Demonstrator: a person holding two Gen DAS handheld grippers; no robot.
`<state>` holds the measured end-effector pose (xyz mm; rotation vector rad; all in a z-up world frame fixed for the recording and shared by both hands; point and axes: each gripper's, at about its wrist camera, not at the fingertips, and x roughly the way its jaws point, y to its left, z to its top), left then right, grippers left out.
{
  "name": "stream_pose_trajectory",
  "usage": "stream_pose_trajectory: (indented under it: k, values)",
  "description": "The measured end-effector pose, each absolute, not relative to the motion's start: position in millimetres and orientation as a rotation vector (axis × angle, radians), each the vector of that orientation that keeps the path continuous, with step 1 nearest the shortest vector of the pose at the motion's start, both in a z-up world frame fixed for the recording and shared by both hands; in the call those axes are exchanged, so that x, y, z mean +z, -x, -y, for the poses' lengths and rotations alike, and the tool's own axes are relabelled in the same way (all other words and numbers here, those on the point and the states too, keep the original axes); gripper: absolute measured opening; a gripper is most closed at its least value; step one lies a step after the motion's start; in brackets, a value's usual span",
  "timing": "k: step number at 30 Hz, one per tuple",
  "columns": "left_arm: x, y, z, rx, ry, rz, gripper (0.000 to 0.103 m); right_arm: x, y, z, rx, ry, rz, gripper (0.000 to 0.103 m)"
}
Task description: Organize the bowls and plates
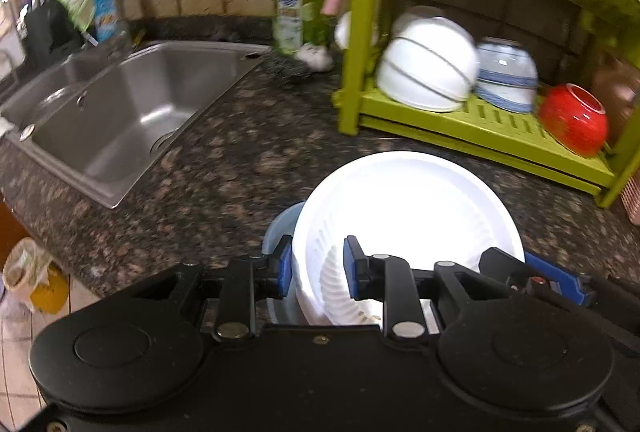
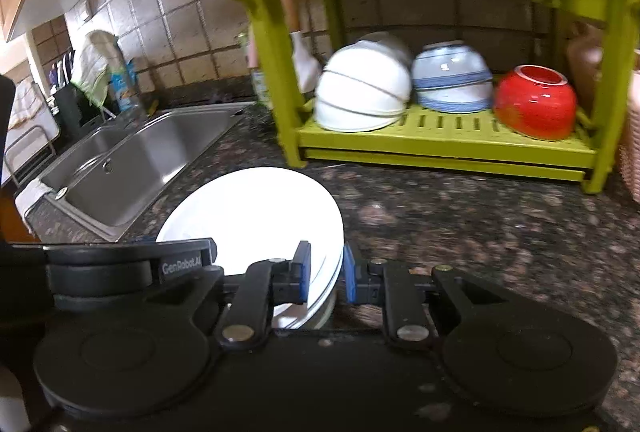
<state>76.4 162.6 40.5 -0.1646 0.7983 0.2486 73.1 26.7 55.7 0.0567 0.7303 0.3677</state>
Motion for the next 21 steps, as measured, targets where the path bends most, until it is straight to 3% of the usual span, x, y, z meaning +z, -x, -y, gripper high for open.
stream_pose_trajectory:
  k: [21]
  values:
    - [22,-99,-192,0.244,0.287,-0.869,0.035,40,-96,-38,0.363,-0.119,-0.778,0.021]
